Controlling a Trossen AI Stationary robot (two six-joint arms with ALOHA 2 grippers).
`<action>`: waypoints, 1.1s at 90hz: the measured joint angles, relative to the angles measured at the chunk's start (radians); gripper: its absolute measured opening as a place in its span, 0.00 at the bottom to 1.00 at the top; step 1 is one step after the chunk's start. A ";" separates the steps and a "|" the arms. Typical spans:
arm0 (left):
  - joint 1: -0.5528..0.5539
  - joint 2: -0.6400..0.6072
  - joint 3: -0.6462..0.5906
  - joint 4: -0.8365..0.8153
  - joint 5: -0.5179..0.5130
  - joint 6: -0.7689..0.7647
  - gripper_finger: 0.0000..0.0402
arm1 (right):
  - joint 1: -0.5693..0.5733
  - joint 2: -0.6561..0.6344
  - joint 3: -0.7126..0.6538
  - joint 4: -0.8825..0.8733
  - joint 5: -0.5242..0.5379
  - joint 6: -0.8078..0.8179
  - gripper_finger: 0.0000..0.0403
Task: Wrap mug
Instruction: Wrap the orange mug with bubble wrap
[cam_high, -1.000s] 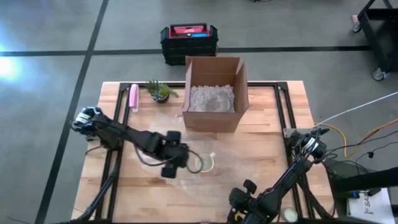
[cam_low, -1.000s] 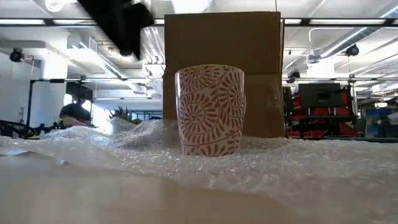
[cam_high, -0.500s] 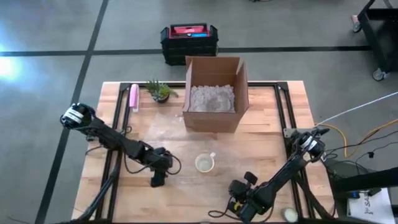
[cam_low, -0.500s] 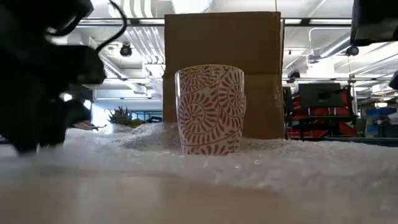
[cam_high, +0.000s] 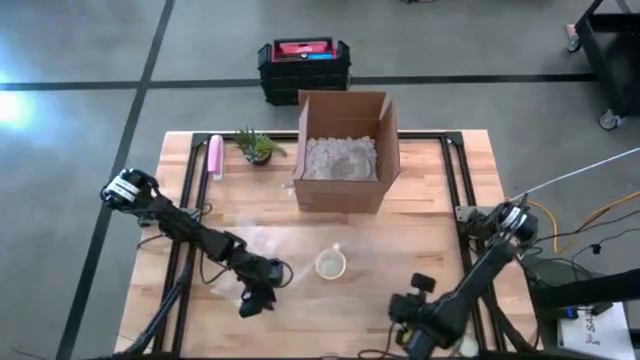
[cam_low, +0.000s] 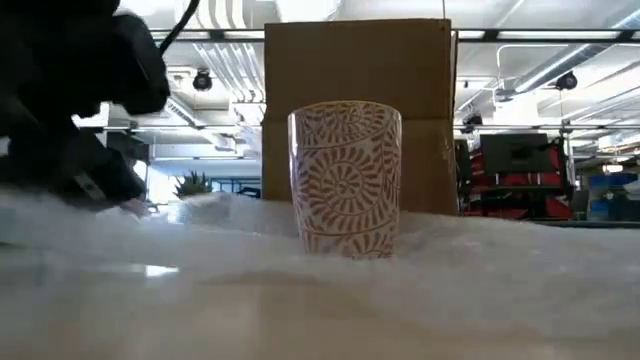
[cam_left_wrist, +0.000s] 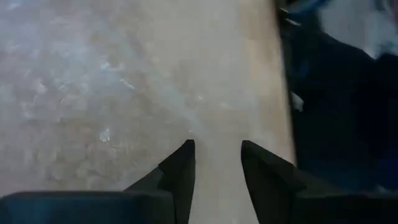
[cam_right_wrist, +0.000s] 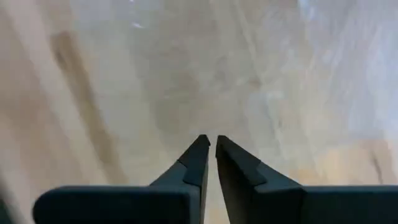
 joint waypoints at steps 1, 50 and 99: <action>0.002 -0.002 0.006 -0.008 0.008 0.010 0.26 | 0.005 -0.004 -0.001 -0.004 0.000 0.011 0.05; 0.050 -0.062 0.206 -0.508 -0.103 0.202 0.20 | 0.095 -0.018 -0.110 -0.193 0.154 0.900 0.49; 0.050 -0.052 0.074 -0.195 -0.463 0.263 0.32 | 0.037 -0.023 -0.407 0.330 0.494 0.857 0.42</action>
